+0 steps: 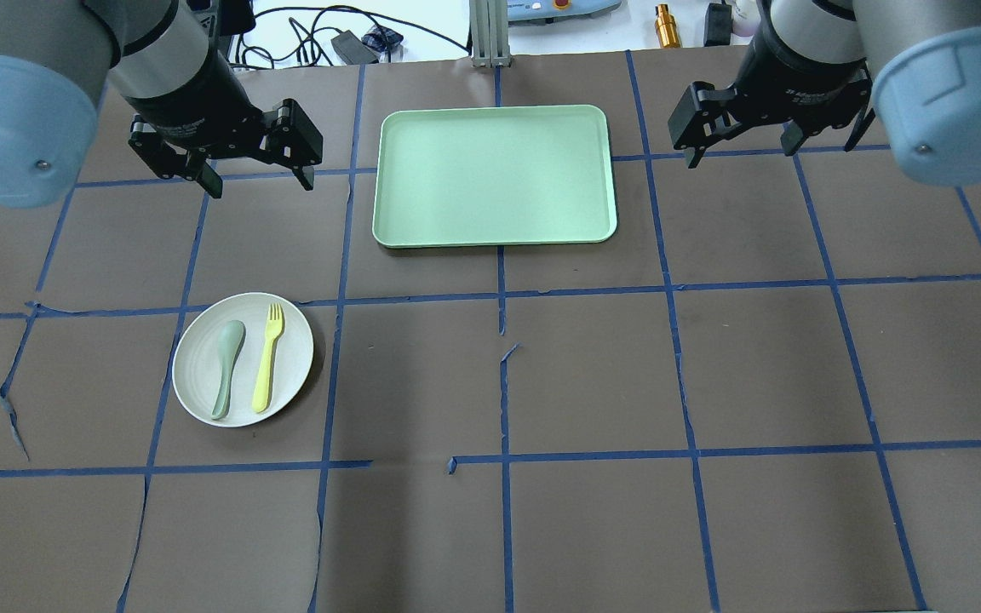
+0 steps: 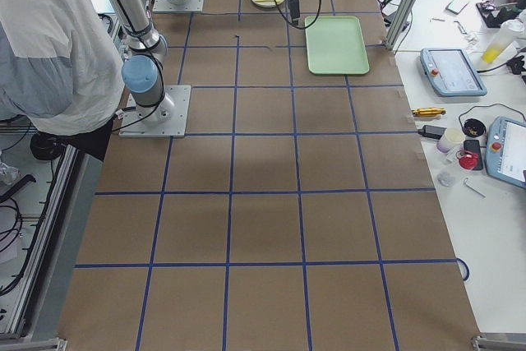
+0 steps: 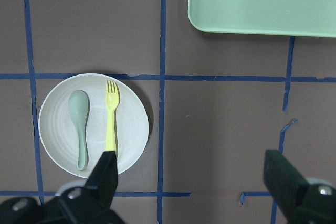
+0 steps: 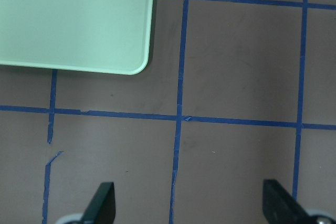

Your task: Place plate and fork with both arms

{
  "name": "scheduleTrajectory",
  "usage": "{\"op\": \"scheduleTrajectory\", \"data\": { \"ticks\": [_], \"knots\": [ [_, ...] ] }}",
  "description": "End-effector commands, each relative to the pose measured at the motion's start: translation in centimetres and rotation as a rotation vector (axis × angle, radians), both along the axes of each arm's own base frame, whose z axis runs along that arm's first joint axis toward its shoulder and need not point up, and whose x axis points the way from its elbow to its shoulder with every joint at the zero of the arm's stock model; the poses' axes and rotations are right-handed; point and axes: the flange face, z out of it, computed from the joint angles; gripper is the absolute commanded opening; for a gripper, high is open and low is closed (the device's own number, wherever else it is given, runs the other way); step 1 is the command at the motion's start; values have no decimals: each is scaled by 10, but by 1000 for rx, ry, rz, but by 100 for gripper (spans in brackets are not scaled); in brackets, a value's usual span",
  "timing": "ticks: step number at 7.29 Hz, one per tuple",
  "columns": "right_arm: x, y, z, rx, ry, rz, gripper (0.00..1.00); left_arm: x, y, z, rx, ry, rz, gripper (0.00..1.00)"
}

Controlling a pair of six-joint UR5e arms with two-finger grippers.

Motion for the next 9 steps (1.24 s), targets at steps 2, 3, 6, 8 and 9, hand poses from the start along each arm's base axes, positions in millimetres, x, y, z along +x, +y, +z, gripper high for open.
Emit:
{"op": "scheduleTrajectory", "data": {
  "ticks": [2,3,6,8,9],
  "knots": [
    [0,1,-2,4,-13,-97,100,0,2,0,3,-2,0,100],
    [-1,0,-2,4,-10,-97,100,0,1,0,3,-2,0,100],
    [-1,-1,-3,5,-4,-98,100,0,1,0,3,1,0,100],
    [-1,-1,-6,13,-2,-94,100,0,0,1,3,1,3,100],
    [-1,0,-8,15,-2,-102,100,0,0,1,3,0,3,100]
  ]
}}
